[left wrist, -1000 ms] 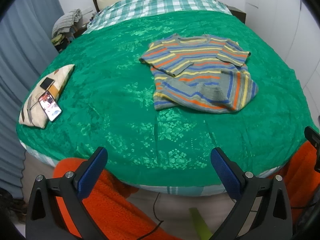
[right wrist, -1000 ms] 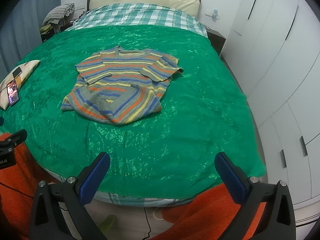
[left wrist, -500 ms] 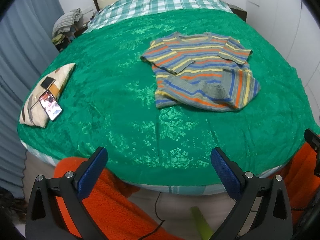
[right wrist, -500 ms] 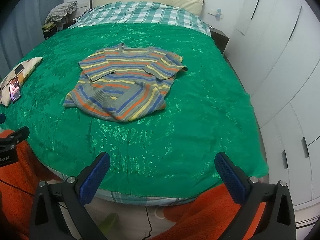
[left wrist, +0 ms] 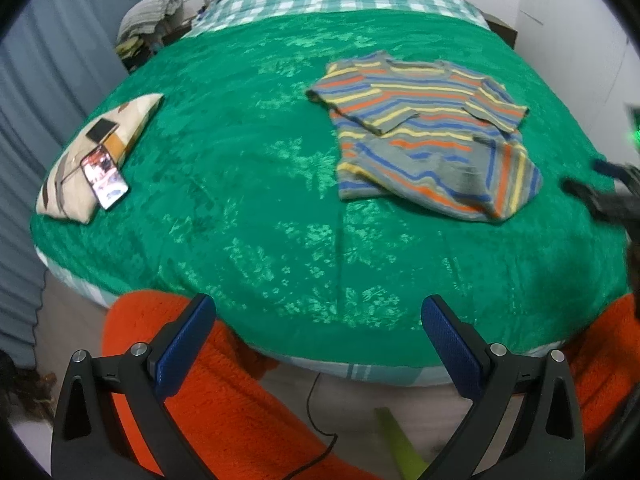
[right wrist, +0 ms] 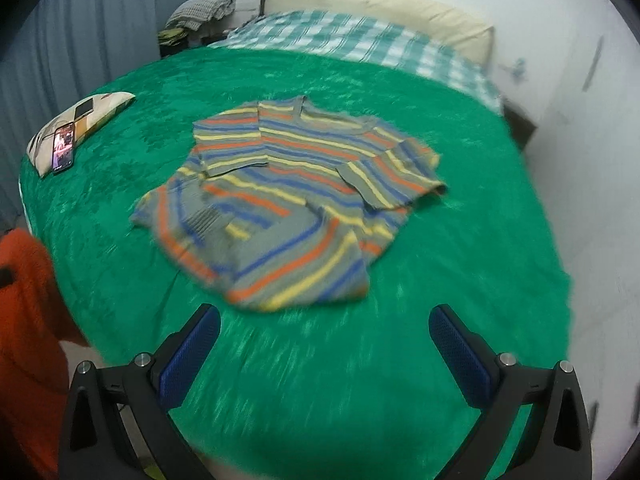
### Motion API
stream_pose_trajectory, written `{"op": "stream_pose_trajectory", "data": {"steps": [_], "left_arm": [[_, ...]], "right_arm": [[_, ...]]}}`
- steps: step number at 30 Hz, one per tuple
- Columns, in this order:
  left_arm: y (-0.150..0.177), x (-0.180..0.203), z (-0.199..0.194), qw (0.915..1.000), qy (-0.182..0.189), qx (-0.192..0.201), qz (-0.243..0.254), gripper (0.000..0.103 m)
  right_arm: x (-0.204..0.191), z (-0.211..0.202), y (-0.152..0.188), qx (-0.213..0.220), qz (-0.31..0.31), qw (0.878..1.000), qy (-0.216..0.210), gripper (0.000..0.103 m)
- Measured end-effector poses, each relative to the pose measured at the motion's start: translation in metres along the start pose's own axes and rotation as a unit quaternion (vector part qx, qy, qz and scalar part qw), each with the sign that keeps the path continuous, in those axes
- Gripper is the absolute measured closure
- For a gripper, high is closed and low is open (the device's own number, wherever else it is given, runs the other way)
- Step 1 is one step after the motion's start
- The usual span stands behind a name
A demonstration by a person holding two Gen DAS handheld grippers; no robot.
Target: Fold small clothes
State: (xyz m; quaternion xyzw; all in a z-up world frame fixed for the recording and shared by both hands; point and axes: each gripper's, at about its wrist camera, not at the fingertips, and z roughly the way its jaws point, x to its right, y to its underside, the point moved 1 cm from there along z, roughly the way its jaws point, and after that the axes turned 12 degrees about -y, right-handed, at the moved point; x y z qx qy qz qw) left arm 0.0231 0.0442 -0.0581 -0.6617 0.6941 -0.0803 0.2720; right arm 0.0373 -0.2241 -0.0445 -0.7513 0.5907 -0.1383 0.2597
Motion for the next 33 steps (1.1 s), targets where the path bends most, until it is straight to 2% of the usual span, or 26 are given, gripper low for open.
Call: {"op": "stream_pose_trajectory", "data": {"steps": [1, 3, 4, 7, 8, 9, 11, 13, 15, 16, 18, 20, 23, 25, 26, 28, 29, 31, 32, 33], "left_arm": [[0.000, -0.002, 0.001, 1.0000, 0.000, -0.003, -0.004, 0.000], [0.002, -0.007, 0.002, 0.9999, 0.000, -0.009, -0.012, 0.000], [0.004, -0.010, 0.003, 0.9998, 0.000, -0.013, -0.016, 0.000], [0.008, -0.017, 0.006, 0.9993, -0.004, -0.023, -0.028, 0.000], [0.009, -0.020, 0.008, 0.9992, -0.006, -0.026, -0.030, 0.000], [0.010, -0.023, 0.010, 0.9990, -0.008, -0.031, -0.033, 0.000], [0.012, -0.029, 0.012, 0.9986, -0.012, -0.032, -0.040, 0.000], [0.015, -0.037, 0.015, 0.9981, -0.013, -0.032, -0.051, 0.000], [0.017, -0.043, 0.021, 0.9975, -0.011, -0.034, -0.062, 0.000], [0.018, -0.044, 0.025, 0.9971, -0.009, -0.037, -0.066, 0.000], [0.018, -0.042, 0.035, 0.9962, 0.002, -0.048, -0.074, 0.000], [0.016, -0.037, 0.041, 0.9960, 0.009, -0.054, -0.071, 0.000], [0.012, -0.024, 0.039, 0.9971, 0.015, -0.048, -0.057, 0.001], [0.010, -0.018, 0.035, 0.9978, 0.018, -0.041, -0.049, 0.001], [0.010, -0.016, 0.033, 0.9980, 0.019, -0.038, -0.047, 0.001], [0.012, -0.017, 0.033, 0.9981, 0.018, -0.036, -0.047, 0.001], [0.013, -0.018, 0.035, 0.9979, 0.016, -0.039, -0.048, 0.001], [0.015, -0.021, 0.039, 0.9973, 0.016, -0.047, -0.055, 0.001], [0.015, -0.023, 0.041, 0.9970, 0.016, -0.049, -0.058, 0.001], [0.016, -0.025, 0.041, 0.9966, 0.017, -0.051, -0.063, 0.001]], "right_arm": [[0.010, 0.018, -0.013, -0.009, 0.005, 1.000, -0.015, 0.003], [0.024, 0.055, -0.039, -0.031, 0.005, 0.999, -0.043, 0.017], [0.026, 0.074, -0.050, -0.046, -0.002, 0.998, -0.052, 0.020], [0.029, 0.127, -0.070, -0.092, -0.017, 0.993, -0.071, 0.039], [0.030, 0.139, -0.070, -0.104, -0.017, 0.991, -0.079, 0.065], [0.031, 0.153, -0.070, -0.122, -0.015, 0.989, -0.085, 0.100], [0.029, 0.154, -0.066, -0.122, -0.014, 0.988, -0.096, 0.099], [0.018, 0.123, -0.058, -0.099, -0.039, 0.984, -0.142, 0.099], [0.004, 0.081, -0.040, -0.087, -0.087, 0.974, -0.190, 0.099], [-0.004, 0.055, -0.023, -0.089, -0.120, 0.965, -0.215, 0.099], [-0.010, 0.018, 0.014, -0.115, -0.169, 0.950, -0.236, 0.099], [-0.007, 0.003, 0.052, -0.156, -0.197, 0.942, -0.222, 0.099], [0.017, 0.007, 0.100, -0.227, -0.187, 0.936, -0.191, 0.100], [0.036, 0.014, 0.115, -0.254, -0.167, 0.940, -0.158, 0.097], [0.047, 0.017, 0.118, -0.253, -0.159, 0.945, -0.132, 0.097], [0.057, 0.016, 0.106, -0.222, -0.134, 0.959, -0.111, 0.097], [0.058, 0.014, 0.096, -0.204, -0.121, 0.965, -0.112, 0.092], [0.048, 0.010, 0.063, -0.144, -0.093, 0.977, -0.126, 0.068], [0.039, 0.011, 0.049, -0.121, -0.086, 0.979, -0.139, 0.041], [0.026, 0.012, 0.029, -0.085, -0.077, 0.980, -0.164, 0.022]]}}
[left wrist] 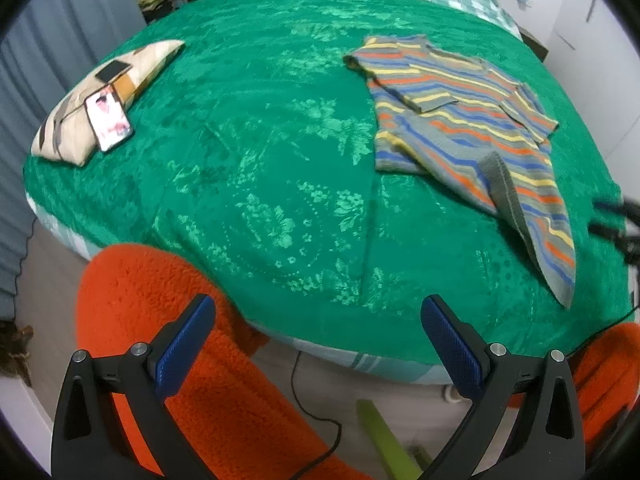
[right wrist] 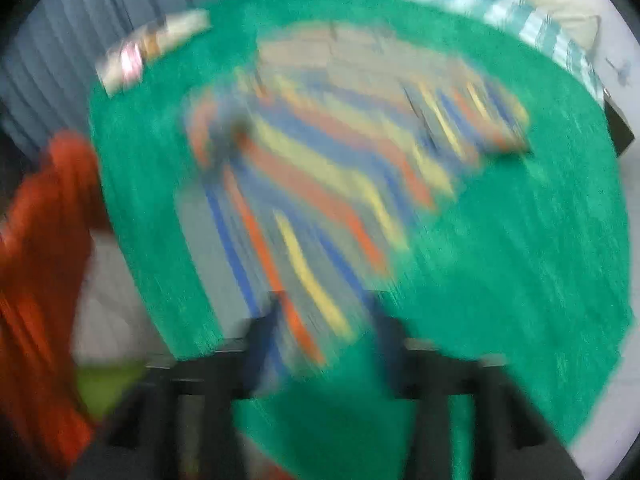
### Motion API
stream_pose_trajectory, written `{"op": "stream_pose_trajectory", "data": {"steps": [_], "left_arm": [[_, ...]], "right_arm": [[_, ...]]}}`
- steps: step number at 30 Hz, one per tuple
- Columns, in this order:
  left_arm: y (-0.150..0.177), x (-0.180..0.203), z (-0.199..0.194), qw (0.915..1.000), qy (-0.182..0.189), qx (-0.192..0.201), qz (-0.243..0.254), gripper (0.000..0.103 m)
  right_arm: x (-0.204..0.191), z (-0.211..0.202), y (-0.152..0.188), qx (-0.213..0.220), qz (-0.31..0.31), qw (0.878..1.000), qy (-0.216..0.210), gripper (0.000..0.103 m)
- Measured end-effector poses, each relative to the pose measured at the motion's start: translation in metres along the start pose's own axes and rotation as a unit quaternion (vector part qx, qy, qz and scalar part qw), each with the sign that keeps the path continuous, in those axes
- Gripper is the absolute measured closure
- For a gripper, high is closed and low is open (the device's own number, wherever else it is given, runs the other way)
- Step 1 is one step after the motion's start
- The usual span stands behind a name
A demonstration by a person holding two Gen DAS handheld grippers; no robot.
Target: Fold small clothes
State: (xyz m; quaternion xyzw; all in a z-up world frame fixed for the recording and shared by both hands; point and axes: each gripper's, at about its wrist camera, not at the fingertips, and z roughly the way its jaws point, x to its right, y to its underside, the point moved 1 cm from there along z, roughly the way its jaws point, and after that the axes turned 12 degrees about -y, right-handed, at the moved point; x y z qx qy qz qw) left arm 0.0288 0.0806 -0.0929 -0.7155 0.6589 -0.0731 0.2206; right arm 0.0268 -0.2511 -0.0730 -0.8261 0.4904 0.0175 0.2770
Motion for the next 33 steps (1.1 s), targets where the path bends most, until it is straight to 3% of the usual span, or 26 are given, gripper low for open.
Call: {"op": "stream_pose_trajectory", "data": {"steps": [1, 3, 5, 6, 7, 8, 10, 11, 14, 15, 17, 19, 23, 24, 25, 26, 28, 29, 32, 33], "left_arm": [[0.000, -0.001, -0.001, 1.0000, 0.001, 0.001, -0.003, 0.001], [0.000, -0.006, -0.004, 0.9999, -0.002, 0.007, -0.008, 0.001], [0.000, -0.010, -0.006, 0.9999, -0.004, 0.010, -0.012, 0.001], [0.001, -0.013, -0.007, 0.9998, -0.004, 0.010, -0.015, 0.001], [0.002, -0.015, -0.007, 0.9998, -0.005, 0.011, -0.017, 0.001], [0.003, -0.020, -0.008, 0.9997, -0.006, 0.013, -0.021, 0.001], [0.007, -0.030, -0.009, 0.9993, -0.009, 0.020, -0.030, 0.001], [0.009, -0.036, -0.008, 0.9990, -0.011, 0.022, -0.036, 0.001], [0.010, -0.045, 0.008, 0.9985, -0.004, 0.011, -0.054, 0.001], [0.008, -0.046, 0.015, 0.9982, 0.007, 0.002, -0.060, 0.001], [0.003, -0.043, 0.022, 0.9976, 0.025, 0.001, -0.065, 0.001], [-0.003, -0.037, 0.028, 0.9976, 0.035, 0.002, -0.060, 0.001], [-0.015, -0.015, 0.054, 0.9951, 0.089, -0.024, -0.033, 0.001], [-0.016, -0.010, 0.062, 0.9940, 0.099, -0.034, -0.030, 0.001], [-0.017, -0.004, 0.071, 0.9921, 0.114, -0.046, -0.027, 0.001], [-0.017, 0.004, 0.080, 0.9895, 0.131, -0.057, -0.024, 0.001], [-0.017, 0.020, 0.095, 0.9857, 0.152, -0.072, -0.016, 0.001], [-0.017, 0.029, 0.102, 0.9847, 0.154, -0.080, -0.009, 0.001], [-0.017, 0.050, 0.114, 0.9833, 0.159, -0.088, 0.006, 0.008], [-0.017, 0.055, 0.115, 0.9831, 0.160, -0.090, 0.007, 0.021]], "right_arm": [[-0.010, 0.005, -0.023, 0.039, 0.001, 0.999, -0.028, 0.019], [-0.024, 0.039, -0.070, 0.074, 0.011, 0.994, -0.081, 0.018], [-0.034, 0.072, -0.093, 0.066, 0.032, 0.992, -0.099, 0.019], [-0.033, 0.100, -0.106, 0.047, 0.047, 0.994, -0.087, 0.029], [-0.031, 0.120, -0.113, 0.030, 0.063, 0.995, -0.075, 0.050], [-0.030, 0.141, -0.119, 0.012, 0.082, 0.993, -0.080, 0.097], [-0.048, 0.136, -0.116, 0.027, 0.066, 0.994, -0.087, 0.096], [-0.074, 0.128, -0.111, 0.028, 0.016, 0.992, -0.118, 0.096], [-0.148, 0.113, -0.069, -0.035, -0.134, 0.974, -0.181, 0.096], [-0.175, 0.110, -0.043, -0.080, -0.184, 0.959, -0.202, 0.096], [-0.193, 0.112, -0.012, -0.125, -0.224, 0.945, -0.202, 0.092], [-0.200, 0.113, 0.016, -0.152, -0.233, 0.942, -0.186, 0.082], [-0.157, 0.082, 0.026, -0.094, -0.128, 0.975, -0.155, 0.079], [-0.128, 0.060, 0.025, -0.052, -0.062, 0.987, -0.138, 0.075], [-0.110, 0.043, 0.030, -0.024, -0.018, 0.991, -0.127, 0.071], [-0.073, 0.018, 0.037, 0.019, 0.066, 0.992, -0.103, 0.061], [-0.019, -0.011, 0.053, 0.065, 0.188, 0.978, -0.054, 0.057], [0.010, -0.025, 0.071, 0.077, 0.253, 0.964, -0.023, 0.056], [0.037, -0.034, 0.093, 0.073, 0.300, 0.951, 0.000, 0.055], [0.036, -0.031, 0.099, 0.074, 0.308, 0.948, -0.018, 0.055]]}}
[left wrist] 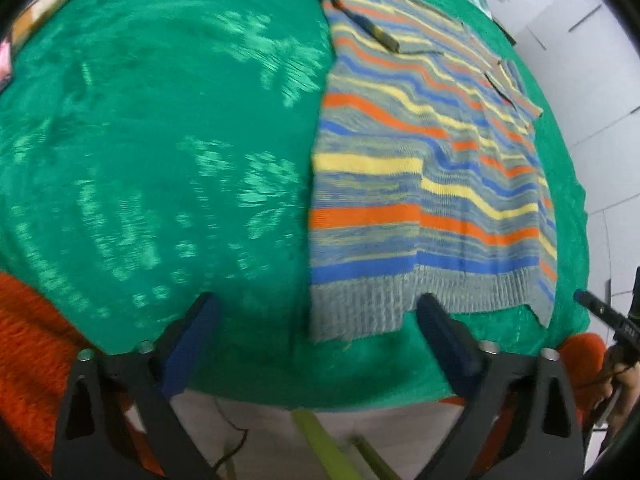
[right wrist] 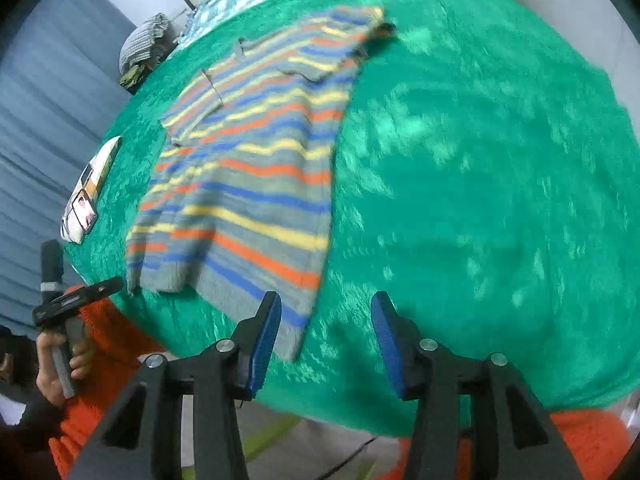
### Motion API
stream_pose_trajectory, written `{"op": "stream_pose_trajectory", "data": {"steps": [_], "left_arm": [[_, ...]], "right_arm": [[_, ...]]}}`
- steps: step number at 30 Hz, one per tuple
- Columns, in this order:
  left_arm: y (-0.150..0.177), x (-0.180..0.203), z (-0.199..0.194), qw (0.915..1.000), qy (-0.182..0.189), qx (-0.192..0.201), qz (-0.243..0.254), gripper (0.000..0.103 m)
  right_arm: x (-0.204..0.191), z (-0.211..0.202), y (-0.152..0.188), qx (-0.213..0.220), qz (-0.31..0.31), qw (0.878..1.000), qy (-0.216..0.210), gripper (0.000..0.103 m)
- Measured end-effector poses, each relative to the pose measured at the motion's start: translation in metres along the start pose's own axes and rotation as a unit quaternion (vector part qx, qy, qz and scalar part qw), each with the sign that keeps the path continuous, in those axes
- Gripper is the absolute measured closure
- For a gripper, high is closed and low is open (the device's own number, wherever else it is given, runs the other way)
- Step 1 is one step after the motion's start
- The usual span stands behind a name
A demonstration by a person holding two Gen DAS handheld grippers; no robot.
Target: Fold small clothes
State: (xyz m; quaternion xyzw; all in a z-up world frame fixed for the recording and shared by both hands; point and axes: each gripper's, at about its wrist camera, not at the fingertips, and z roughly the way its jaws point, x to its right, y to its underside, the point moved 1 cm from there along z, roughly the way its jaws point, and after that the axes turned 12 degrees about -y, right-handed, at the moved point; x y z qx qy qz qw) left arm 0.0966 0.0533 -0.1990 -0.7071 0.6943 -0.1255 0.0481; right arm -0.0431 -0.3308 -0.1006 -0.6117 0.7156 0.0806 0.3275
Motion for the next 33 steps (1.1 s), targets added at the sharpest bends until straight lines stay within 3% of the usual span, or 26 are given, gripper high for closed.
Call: {"op": "stream_pose_trajectory", "data": {"steps": [1, 2, 3, 4, 5, 6, 7, 9, 13, 16, 21, 27, 29, 30, 32, 33], "left_arm": [[-0.001, 0.003, 0.002, 1.0000, -0.003, 0.001, 0.000, 0.033], [-0.002, 0.005, 0.003, 1.0000, -0.007, 0.006, 0.001, 0.038], [-0.003, 0.007, 0.001, 0.9999, -0.009, 0.015, 0.003, 0.058], [-0.005, 0.010, 0.000, 0.9997, -0.006, 0.021, 0.008, 0.092], [-0.006, 0.011, -0.001, 0.9996, -0.001, 0.021, 0.017, 0.096], [-0.007, 0.012, -0.005, 0.9995, 0.004, 0.022, 0.021, 0.096], [-0.007, 0.011, -0.013, 0.9993, 0.007, 0.030, 0.023, 0.097], [-0.006, -0.001, -0.037, 0.9984, 0.013, 0.048, 0.026, 0.097], [-0.002, -0.018, -0.066, 0.9974, 0.025, 0.059, 0.032, 0.097], [0.005, -0.011, -0.050, 0.9984, 0.011, 0.030, 0.046, 0.097], [0.024, 0.019, -0.008, 0.9942, -0.052, -0.008, 0.094, 0.097], [0.027, 0.008, -0.017, 0.9969, -0.040, -0.007, 0.068, 0.097], [0.030, 0.004, -0.019, 0.9968, -0.030, -0.014, 0.073, 0.093], [0.031, 0.003, -0.020, 0.9969, -0.025, -0.021, 0.071, 0.085], [0.034, -0.004, -0.027, 0.9975, -0.012, -0.029, 0.063, 0.064], [0.036, -0.012, -0.032, 0.9980, -0.003, -0.027, 0.057, 0.043]], "right_arm": [[-0.001, 0.005, 0.004, -0.002, 0.008, 1.000, -0.024, 0.055], [-0.002, 0.014, 0.009, -0.006, 0.017, 0.999, -0.047, 0.055], [-0.006, 0.027, 0.009, -0.008, 0.022, 0.998, -0.055, 0.055], [-0.008, 0.043, 0.007, -0.007, 0.024, 0.998, -0.055, 0.055], [-0.004, 0.064, 0.007, -0.009, 0.027, 0.998, -0.055, 0.058], [-0.008, 0.074, 0.014, -0.012, 0.031, 0.998, -0.057, 0.083], [-0.009, 0.083, 0.014, -0.014, 0.040, 0.997, -0.067, 0.098], [-0.015, 0.074, 0.011, -0.010, 0.045, 0.996, -0.071, 0.097], [-0.023, 0.043, 0.011, 0.006, 0.032, 0.999, -0.039, 0.097], [-0.017, 0.022, 0.017, -0.009, 0.034, 0.999, -0.019, 0.097], [-0.002, 0.055, 0.026, -0.073, 0.006, 0.995, 0.071, 0.097], [-0.002, 0.062, 0.024, -0.081, 0.004, 0.992, 0.095, 0.098], [-0.002, 0.064, 0.026, -0.085, -0.001, 0.991, 0.103, 0.098], [-0.003, 0.066, 0.025, -0.085, -0.001, 0.991, 0.105, 0.097], [-0.005, 0.064, 0.026, -0.078, 0.000, 0.991, 0.104, 0.096], [-0.005, 0.061, 0.026, -0.074, 0.005, 0.992, 0.097, 0.086]]}}
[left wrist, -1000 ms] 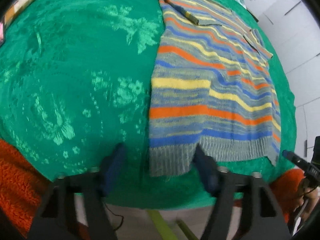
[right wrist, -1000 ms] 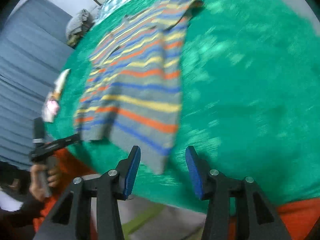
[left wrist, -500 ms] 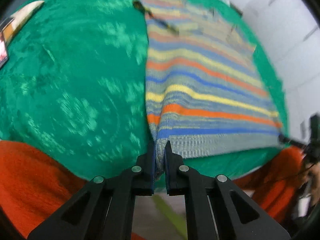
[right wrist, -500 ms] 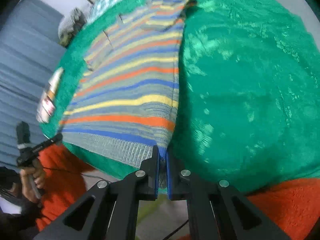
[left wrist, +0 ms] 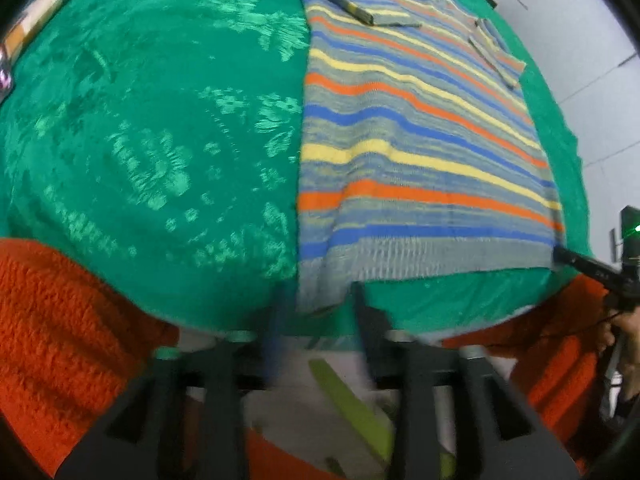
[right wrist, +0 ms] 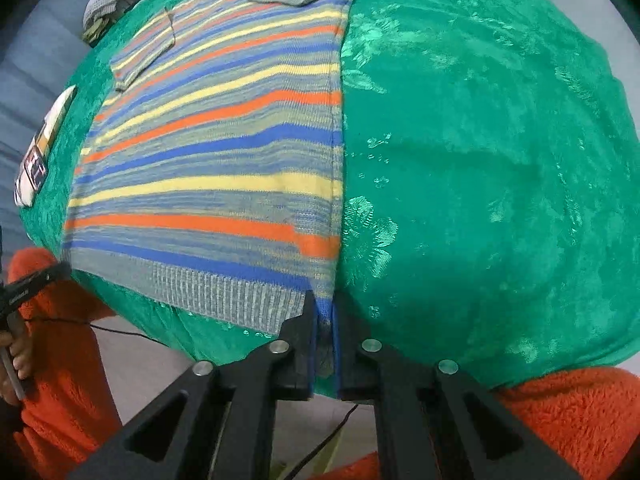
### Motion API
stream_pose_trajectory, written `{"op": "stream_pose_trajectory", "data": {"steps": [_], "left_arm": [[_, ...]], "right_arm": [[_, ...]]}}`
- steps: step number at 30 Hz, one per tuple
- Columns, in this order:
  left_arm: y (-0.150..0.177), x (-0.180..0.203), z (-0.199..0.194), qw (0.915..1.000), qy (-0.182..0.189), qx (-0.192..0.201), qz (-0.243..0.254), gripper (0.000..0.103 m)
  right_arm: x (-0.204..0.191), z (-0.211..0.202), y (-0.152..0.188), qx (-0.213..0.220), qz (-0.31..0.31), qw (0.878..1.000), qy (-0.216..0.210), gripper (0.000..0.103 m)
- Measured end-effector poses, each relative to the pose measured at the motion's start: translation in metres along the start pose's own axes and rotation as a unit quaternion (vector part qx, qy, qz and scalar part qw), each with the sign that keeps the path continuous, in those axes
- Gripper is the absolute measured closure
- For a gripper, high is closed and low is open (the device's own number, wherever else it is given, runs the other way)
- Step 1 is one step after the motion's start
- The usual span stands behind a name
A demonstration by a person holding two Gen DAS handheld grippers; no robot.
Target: Fold small clothes
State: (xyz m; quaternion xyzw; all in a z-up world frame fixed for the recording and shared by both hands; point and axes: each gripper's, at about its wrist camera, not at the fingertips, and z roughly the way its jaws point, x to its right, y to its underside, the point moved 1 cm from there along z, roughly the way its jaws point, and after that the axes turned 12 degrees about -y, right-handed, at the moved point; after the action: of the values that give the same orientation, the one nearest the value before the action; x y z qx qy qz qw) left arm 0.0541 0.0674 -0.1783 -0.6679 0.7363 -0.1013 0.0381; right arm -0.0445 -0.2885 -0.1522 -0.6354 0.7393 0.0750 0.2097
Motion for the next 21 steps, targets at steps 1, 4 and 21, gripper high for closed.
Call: {"op": "stream_pose_trajectory", "data": {"steps": [1, 4, 21], "left_arm": [[0.003, -0.008, -0.006, 0.9999, 0.010, 0.009, -0.010, 0.032], [0.002, -0.033, -0.025, 0.9974, 0.036, 0.042, -0.045, 0.026], [-0.024, -0.016, 0.010, 0.9968, -0.069, 0.041, 0.007, 0.103]], "right_arm": [[0.003, -0.002, 0.002, 0.000, 0.007, 1.000, -0.009, 0.080], [0.007, -0.017, 0.005, 0.015, 0.029, 0.998, -0.057, 0.056], [0.020, -0.014, -0.023, 0.053, 0.049, 0.997, -0.036, 0.099]]}}
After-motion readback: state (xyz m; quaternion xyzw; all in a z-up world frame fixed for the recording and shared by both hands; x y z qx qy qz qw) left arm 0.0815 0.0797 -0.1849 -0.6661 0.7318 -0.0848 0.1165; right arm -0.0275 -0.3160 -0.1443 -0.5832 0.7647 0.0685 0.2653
